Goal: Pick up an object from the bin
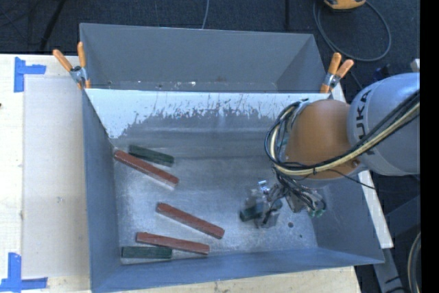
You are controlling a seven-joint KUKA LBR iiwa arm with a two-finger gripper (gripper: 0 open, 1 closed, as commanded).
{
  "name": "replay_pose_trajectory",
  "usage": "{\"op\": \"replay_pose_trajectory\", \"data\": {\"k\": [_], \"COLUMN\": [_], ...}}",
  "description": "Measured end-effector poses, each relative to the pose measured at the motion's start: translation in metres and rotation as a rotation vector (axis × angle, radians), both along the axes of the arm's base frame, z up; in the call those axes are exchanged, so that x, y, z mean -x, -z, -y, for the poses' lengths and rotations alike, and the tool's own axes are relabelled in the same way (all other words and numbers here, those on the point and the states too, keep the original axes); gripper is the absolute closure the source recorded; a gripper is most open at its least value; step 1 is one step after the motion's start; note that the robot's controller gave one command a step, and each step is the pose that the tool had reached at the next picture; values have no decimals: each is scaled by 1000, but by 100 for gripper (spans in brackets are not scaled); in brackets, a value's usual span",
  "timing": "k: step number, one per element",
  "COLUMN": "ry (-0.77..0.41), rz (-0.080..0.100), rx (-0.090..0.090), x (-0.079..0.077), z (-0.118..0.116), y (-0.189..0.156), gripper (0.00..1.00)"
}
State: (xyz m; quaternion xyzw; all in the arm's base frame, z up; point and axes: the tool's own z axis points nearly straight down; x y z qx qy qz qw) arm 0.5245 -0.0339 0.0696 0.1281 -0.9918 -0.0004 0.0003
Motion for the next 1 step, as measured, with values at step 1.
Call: {"op": "replay_pose_trajectory", "data": {"k": [1], "ry": [0], "rz": [0], "rx": [0], "x": [0], "z": [0], "y": [0], "gripper": [100]}}
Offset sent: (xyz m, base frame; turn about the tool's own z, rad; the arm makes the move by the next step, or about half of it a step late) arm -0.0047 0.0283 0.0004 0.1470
